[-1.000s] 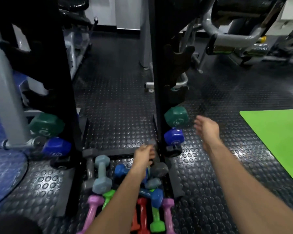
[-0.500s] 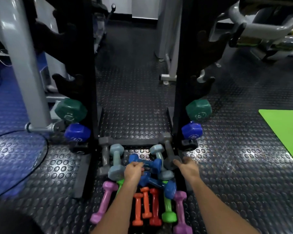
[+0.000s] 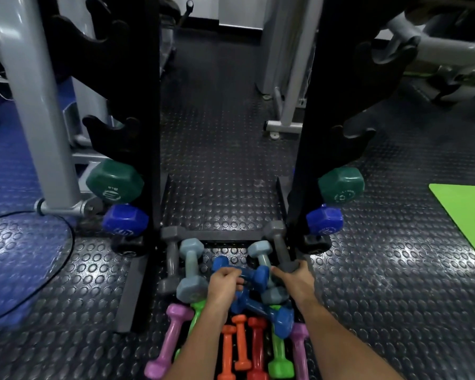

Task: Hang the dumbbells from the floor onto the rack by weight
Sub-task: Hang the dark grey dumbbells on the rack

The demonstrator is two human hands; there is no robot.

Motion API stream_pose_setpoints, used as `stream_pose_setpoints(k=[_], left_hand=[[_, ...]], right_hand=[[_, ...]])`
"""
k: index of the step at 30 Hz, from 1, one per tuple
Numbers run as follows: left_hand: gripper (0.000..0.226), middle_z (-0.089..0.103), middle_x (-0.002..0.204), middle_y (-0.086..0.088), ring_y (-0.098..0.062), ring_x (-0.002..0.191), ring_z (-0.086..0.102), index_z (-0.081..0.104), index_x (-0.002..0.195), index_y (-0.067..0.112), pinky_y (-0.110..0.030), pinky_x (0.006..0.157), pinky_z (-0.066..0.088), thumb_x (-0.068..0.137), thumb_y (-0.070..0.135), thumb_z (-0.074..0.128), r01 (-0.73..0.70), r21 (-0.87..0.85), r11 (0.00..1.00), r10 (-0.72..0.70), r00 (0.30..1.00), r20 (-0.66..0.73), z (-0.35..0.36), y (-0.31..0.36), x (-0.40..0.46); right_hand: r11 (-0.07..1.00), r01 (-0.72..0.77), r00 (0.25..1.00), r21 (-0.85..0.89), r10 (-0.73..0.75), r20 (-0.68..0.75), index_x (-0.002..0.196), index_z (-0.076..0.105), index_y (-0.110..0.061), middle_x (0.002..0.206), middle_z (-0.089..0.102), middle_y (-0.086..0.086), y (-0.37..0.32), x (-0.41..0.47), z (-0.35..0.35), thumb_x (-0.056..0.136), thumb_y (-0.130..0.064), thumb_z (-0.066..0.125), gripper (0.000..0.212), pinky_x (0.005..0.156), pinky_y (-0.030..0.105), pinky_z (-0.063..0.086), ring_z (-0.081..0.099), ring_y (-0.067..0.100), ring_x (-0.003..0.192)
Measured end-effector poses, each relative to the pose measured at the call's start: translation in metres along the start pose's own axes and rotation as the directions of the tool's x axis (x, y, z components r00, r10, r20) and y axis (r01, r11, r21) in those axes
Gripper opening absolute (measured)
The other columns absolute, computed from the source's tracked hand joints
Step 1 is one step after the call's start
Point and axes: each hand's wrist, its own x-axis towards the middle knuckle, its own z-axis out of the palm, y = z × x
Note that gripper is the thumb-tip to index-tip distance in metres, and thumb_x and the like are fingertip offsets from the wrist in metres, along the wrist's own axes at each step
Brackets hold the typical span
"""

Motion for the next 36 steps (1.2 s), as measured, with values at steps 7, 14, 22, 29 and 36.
stream_pose_setpoints(k=[7,14,22,29,36], left_hand=[[0.007,0.071,0.085,-0.010,-0.021,0.073,0.062,0.066,0.093,0.013,-0.028,0.058,0.044,0.096,0.019,0.064,0.003,-0.064,0.998,0.000,0.999,0.046,0.013,0.007,0.003],[0.008,0.068,0.087,-0.007,-0.018,0.075,0.061,0.066,0.092,0.014,-0.030,0.065,0.044,0.097,0.019,0.063,-0.030,-0.061,0.998,0.037,0.992,0.118,0.043,0.023,-0.004],[0.014,0.065,0.086,-0.004,-0.015,0.075,0.059,0.066,0.089,0.013,-0.023,0.058,0.042,0.099,0.009,0.058,0.052,-0.127,0.991,-0.031,0.986,0.167,0.071,0.051,-0.004],[0.016,0.067,0.084,-0.011,-0.021,0.072,0.063,0.069,0.101,0.003,-0.031,0.064,0.058,0.098,0.018,0.066,0.172,-0.223,0.959,-0.123,0.968,0.220,0.077,0.066,0.000],[0.014,0.071,0.084,-0.015,-0.027,0.076,0.067,0.068,0.101,-0.003,-0.030,0.059,0.058,0.097,0.010,0.066,0.186,-0.325,0.927,-0.093,0.955,0.282,0.083,0.082,-0.030]], right_hand=[[0.998,0.020,0.999,-0.061,-0.022,-0.035,0.111,0.057,-0.019,0.097,0.069,0.001,-0.001,0.001,-0.005,0.061,-0.050,0.091,0.068,0.077,0.028,0.050,0.065,0.021,0.084],[0.998,0.028,0.998,0.048,-0.025,-0.049,0.088,0.076,-0.021,0.078,0.077,-0.003,-0.002,0.026,-0.020,0.047,-0.071,0.079,0.065,0.072,0.040,0.063,0.074,0.020,0.077],[0.986,0.090,0.995,0.139,-0.086,-0.041,0.082,0.070,-0.025,0.073,0.075,-0.006,-0.025,-0.001,-0.035,0.051,-0.062,0.083,0.050,0.071,0.046,0.064,0.074,0.018,0.073],[0.952,0.183,0.976,0.245,-0.205,0.069,0.097,0.071,-0.017,0.074,0.077,-0.007,-0.040,-0.045,-0.055,0.071,-0.030,0.090,0.035,0.057,0.025,0.053,0.072,0.005,0.065],[0.951,0.233,0.960,0.204,-0.258,0.104,0.100,0.072,-0.018,0.081,0.078,-0.005,-0.051,-0.078,-0.105,0.071,-0.023,0.092,0.037,0.064,0.016,0.051,0.071,0.003,0.072]])
